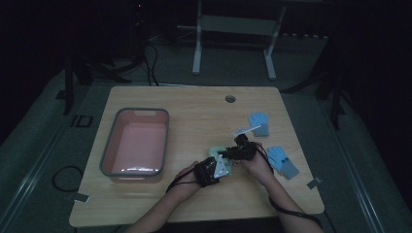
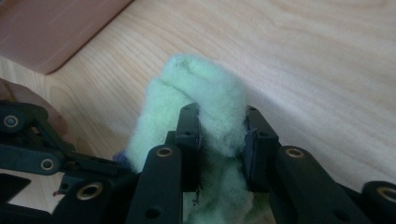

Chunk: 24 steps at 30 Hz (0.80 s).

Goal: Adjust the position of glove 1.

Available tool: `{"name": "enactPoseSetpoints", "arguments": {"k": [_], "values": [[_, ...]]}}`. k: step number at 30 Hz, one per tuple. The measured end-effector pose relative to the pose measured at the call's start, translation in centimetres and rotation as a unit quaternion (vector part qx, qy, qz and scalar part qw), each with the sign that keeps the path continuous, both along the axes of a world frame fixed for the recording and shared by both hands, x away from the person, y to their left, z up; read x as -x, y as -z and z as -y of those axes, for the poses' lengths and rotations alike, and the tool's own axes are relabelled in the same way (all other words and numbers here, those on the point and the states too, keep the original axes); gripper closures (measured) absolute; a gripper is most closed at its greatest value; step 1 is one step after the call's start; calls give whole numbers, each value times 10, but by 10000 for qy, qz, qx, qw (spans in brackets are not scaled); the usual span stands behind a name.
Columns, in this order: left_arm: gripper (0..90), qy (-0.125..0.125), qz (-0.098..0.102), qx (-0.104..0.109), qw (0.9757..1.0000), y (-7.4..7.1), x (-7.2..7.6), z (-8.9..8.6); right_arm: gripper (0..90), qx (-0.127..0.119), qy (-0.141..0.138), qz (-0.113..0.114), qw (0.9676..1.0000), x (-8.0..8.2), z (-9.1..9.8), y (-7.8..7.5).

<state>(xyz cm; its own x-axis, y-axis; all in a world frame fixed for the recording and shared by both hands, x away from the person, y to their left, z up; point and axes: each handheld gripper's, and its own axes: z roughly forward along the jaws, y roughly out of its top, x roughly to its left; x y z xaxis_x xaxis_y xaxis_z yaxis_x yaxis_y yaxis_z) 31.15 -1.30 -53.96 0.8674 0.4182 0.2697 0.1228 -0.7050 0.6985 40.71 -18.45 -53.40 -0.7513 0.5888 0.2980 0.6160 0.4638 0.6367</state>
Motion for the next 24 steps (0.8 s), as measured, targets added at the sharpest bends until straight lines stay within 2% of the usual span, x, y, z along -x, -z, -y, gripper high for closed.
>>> {"name": "enactPoseSetpoints", "arguments": {"k": [1,3,4,7,9,10,14,19,24], "values": [[741,16,20,-29,10000,-8,0,-3,725,19,1,141,9999,3,-2,-8],[742,22,26,-18,10000,-11,0,-5,726,29,-24,242,9997,4,-5,-13],[742,33,27,-32,10000,-15,0,-7,726,29,-24,242,9997,4,-5,-13],[742,57,86,-69,9999,-30,3,-17,727,-133,-69,311,9994,7,-10,-26],[742,71,103,-90,9999,-34,4,-19,727,-159,-103,348,9992,7,-12,-29],[742,102,120,-121,9998,-39,5,-24,728,-231,-147,343,9990,8,-17,-36],[741,118,99,-146,9998,-49,6,-35,728,-263,-251,423,9984,9,-27,-47],[741,96,107,-235,9996,-58,9,-44,728,-174,-432,625,9970,12,-42,-59],[741,32,154,-297,9994,-66,12,-57,729,-204,-533,681,9960,13,-54,-67]]}}
